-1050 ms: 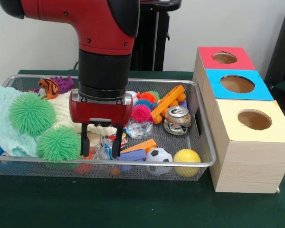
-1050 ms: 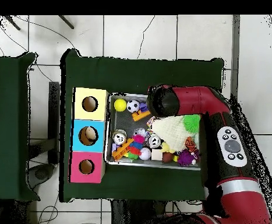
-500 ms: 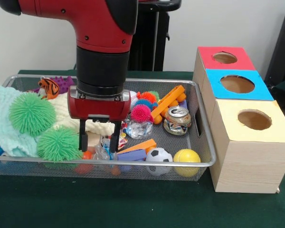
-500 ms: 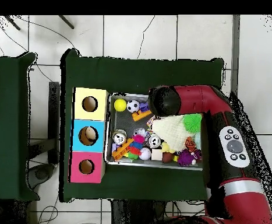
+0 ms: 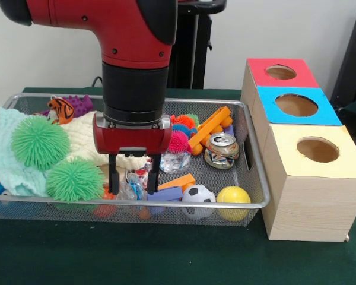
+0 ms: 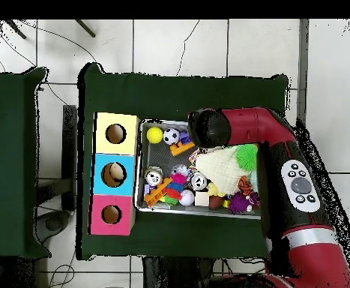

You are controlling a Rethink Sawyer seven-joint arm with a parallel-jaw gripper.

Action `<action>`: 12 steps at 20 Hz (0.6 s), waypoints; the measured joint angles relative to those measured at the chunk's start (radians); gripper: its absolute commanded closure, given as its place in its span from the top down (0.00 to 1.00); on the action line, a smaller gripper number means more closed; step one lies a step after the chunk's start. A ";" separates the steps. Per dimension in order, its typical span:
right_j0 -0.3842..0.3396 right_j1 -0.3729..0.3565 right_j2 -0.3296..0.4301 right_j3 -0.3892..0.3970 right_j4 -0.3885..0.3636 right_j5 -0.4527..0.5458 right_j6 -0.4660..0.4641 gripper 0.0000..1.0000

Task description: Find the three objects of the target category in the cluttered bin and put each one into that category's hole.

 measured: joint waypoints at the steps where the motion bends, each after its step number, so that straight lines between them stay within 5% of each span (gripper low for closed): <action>1: -0.002 0.003 0.005 0.000 0.000 0.000 -0.005 1.00; 12: -0.010 0.031 0.033 0.000 0.000 0.038 -0.092 1.00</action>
